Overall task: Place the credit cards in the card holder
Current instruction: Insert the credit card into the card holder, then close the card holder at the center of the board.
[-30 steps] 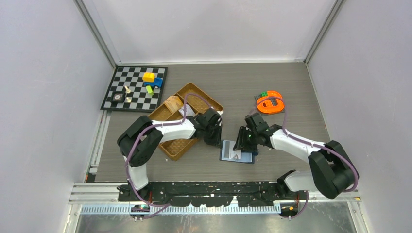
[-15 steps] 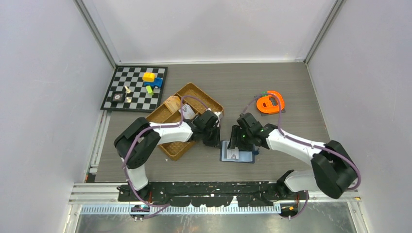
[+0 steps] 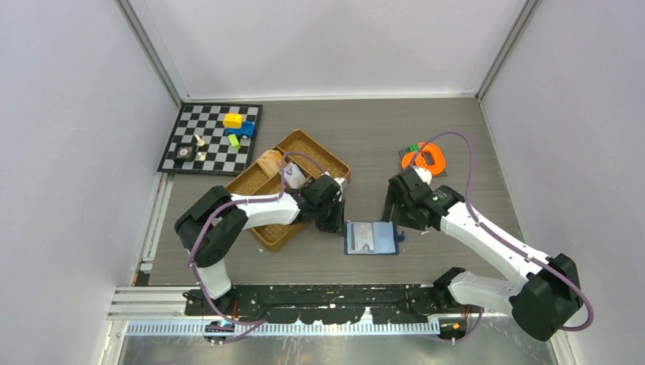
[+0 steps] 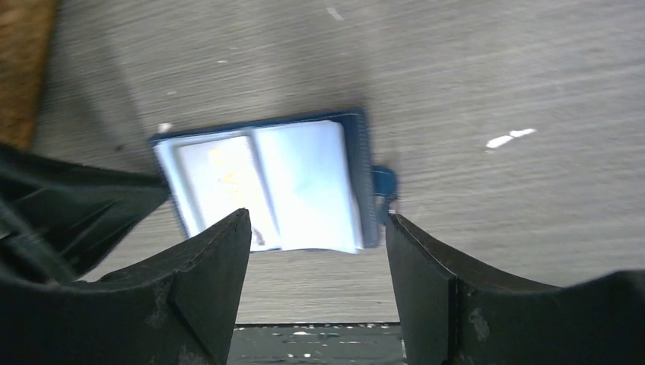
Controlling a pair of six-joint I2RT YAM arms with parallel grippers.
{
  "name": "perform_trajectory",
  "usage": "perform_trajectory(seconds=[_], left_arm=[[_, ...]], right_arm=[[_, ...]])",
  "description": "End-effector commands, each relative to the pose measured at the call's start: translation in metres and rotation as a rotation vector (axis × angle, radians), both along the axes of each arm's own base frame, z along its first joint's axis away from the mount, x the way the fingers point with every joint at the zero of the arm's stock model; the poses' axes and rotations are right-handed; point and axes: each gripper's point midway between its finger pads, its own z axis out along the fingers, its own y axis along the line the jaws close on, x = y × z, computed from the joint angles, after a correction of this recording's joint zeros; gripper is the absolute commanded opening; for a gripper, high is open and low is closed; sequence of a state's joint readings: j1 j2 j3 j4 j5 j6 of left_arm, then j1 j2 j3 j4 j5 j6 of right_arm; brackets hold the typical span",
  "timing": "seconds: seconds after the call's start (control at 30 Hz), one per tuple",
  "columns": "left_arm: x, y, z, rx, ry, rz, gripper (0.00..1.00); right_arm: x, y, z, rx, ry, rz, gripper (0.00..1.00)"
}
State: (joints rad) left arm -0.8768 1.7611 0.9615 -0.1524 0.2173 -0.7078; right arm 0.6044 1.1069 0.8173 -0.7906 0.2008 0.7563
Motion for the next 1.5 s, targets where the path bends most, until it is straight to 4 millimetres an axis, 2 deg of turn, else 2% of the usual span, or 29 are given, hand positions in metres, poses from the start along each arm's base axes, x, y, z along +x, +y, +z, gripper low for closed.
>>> perform_trajectory(seconds=[0.0, 0.17, 0.43, 0.53, 0.6, 0.67, 0.7, 0.87, 1.0, 1.23, 1.37, 1.47], left_arm=[[-0.001, 0.0, 0.01, -0.015, -0.018, 0.001, 0.16], [-0.001, 0.0, 0.01, -0.017, -0.017, -0.001, 0.16], [-0.001, 0.0, 0.008, -0.014, -0.013, 0.002, 0.16], [-0.002, 0.0, 0.005, -0.013, -0.01, 0.002, 0.16], [-0.002, 0.0, 0.004, -0.014, -0.009, 0.004, 0.16], [-0.002, 0.0, 0.002, -0.013, -0.007, 0.002, 0.16], [-0.002, 0.0, 0.001, -0.013, -0.006, 0.003, 0.15], [-0.004, -0.002, -0.003, -0.023, 0.008, 0.001, 0.12], [-0.005, -0.005, -0.001, -0.045, 0.01, 0.002, 0.11], [-0.007, -0.008, -0.002, -0.076, 0.017, 0.007, 0.11], [-0.006, -0.007, -0.003, -0.083, 0.011, 0.019, 0.1], [-0.007, -0.002, -0.005, -0.076, 0.009, 0.035, 0.1]], right_arm=[[-0.009, -0.038, -0.011, -0.154, 0.046, -0.085, 0.7], [-0.013, -0.046, -0.028, -0.193, 0.106, -0.103, 0.7], [-0.012, -0.031, -0.053, -0.153, 0.164, -0.067, 0.61], [-0.01, -0.031, -0.056, -0.161, 0.17, -0.066, 0.44], [-0.008, -0.028, -0.052, -0.151, 0.166, -0.06, 0.21], [-0.005, -0.02, -0.041, -0.112, 0.157, -0.039, 0.04], [-0.003, -0.013, -0.031, -0.08, 0.145, -0.024, 0.01], [-0.006, 0.021, 0.011, 0.1, 0.099, 0.081, 0.0], [-0.009, 0.053, 0.023, 0.247, 0.099, 0.162, 0.01], [-0.012, 0.11, -0.006, 0.439, 0.154, 0.238, 0.0], [-0.011, 0.131, -0.028, 0.467, 0.173, 0.26, 0.0], [-0.008, 0.141, -0.037, 0.5, 0.172, 0.268, 0.0]])
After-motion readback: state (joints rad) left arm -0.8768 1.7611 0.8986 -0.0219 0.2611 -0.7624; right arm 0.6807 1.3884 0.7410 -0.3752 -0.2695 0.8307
